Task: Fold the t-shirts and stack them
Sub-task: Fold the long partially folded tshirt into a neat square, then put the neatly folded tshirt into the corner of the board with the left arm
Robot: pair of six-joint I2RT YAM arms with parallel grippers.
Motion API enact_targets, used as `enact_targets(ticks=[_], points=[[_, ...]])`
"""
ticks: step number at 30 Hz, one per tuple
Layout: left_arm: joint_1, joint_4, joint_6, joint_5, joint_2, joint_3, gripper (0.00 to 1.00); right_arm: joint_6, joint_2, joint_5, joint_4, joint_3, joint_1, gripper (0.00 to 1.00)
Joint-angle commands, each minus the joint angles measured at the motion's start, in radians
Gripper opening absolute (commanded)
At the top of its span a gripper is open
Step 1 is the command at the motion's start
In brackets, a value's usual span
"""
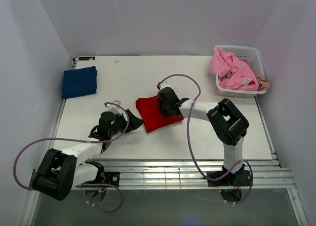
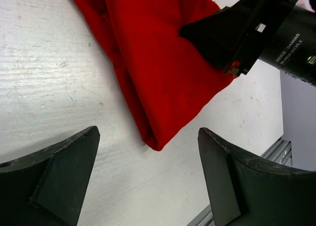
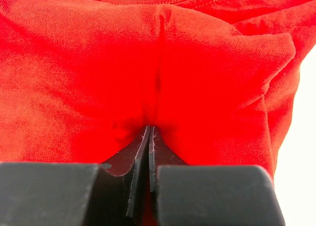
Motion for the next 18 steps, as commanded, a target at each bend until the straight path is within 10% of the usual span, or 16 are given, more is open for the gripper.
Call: enact_targets(ticks=[1,18], points=[[-0.006,0.067,-0.014,-0.004,-0.034,-0.031,0.91,0.052,-0.003,0.014,-0.148,-0.061,0.036,0.08],[-0.029,0.249,-0.037,-0.066,0.165,-0.084,0.91,0.1,-0.037,0.054,-0.14,-0.116,0.101,0.08]])
